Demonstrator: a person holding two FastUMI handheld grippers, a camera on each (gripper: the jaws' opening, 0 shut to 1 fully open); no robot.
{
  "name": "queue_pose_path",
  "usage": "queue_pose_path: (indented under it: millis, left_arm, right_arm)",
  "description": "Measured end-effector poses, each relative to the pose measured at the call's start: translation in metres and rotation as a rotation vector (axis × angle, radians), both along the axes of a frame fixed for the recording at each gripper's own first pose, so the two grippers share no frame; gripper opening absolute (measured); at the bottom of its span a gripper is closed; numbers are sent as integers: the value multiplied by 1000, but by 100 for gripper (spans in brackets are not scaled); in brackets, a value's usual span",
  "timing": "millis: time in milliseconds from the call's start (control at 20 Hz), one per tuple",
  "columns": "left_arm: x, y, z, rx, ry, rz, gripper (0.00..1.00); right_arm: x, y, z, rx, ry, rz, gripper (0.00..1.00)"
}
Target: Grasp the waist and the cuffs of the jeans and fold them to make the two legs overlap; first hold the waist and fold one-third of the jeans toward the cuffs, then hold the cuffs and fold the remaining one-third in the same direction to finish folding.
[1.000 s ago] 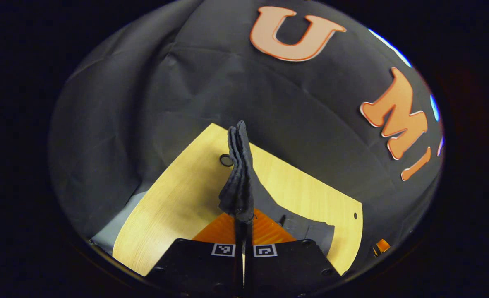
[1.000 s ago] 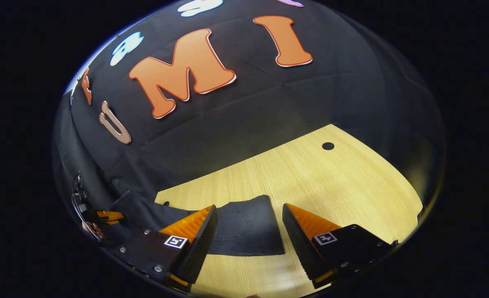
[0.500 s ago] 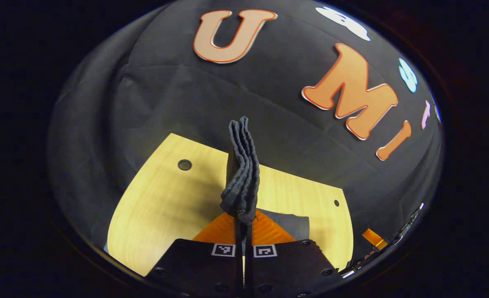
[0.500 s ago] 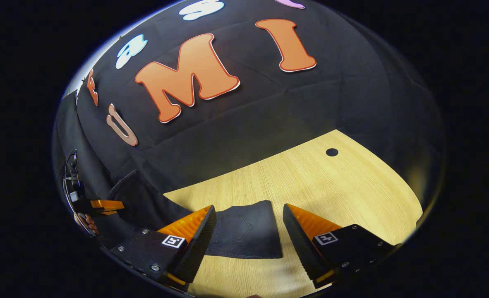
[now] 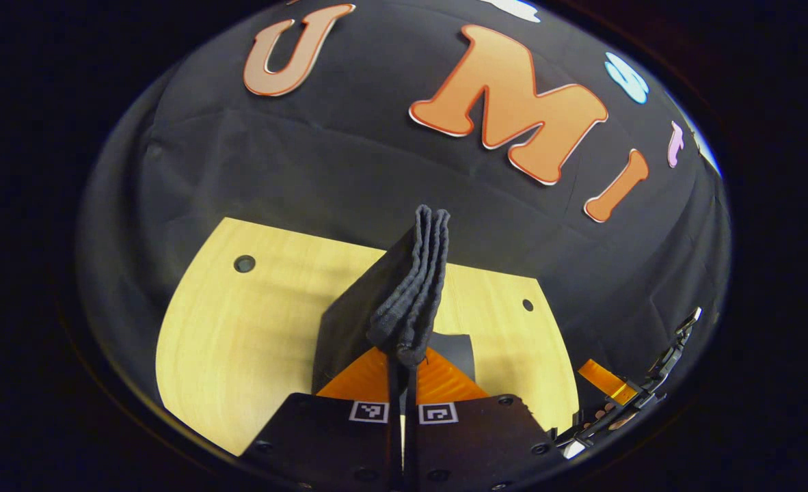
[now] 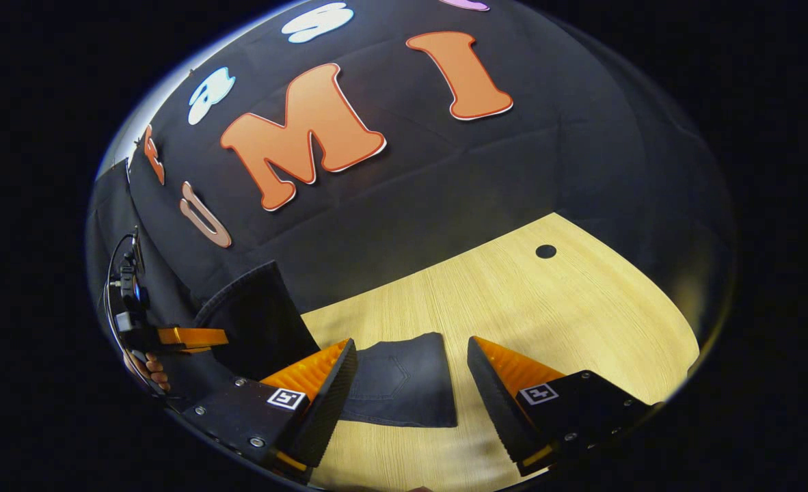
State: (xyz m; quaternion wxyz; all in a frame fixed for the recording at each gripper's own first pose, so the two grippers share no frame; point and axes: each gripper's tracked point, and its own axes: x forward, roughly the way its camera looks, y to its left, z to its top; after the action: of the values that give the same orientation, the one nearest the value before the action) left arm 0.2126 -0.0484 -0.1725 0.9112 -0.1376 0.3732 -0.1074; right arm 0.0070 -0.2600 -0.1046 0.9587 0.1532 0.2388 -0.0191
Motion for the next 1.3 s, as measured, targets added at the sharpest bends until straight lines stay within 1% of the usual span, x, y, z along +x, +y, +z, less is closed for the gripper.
queue_pose_path:
  millis: [350,650,850,1050,1100,1200,1300]
  left_arm:
    - [2,-64,-33,30,65,-43,2]
    - [-12,-117,-85,83,137,-109,2]
    - [-25,-149,-131,150,176,-171,2]
    - [-40,-170,-182,247,224,-242,2]
    - [-46,-174,-186,262,228,-265,4]
    - [-54,-187,-185,239,220,-317,8]
    - [-63,-207,-168,143,196,-364,43]
  right_arm:
    - [0,-38,-3,17,7,5,98]
    - [2,-64,-10,27,19,10,98]
    - [5,-71,-15,32,29,16,98]
    - [7,-65,-19,45,38,33,98]
    - [7,-63,-18,39,37,36,98]
    - [8,-61,-13,10,21,34,98]
    - [7,-57,-3,-15,-5,28,98]
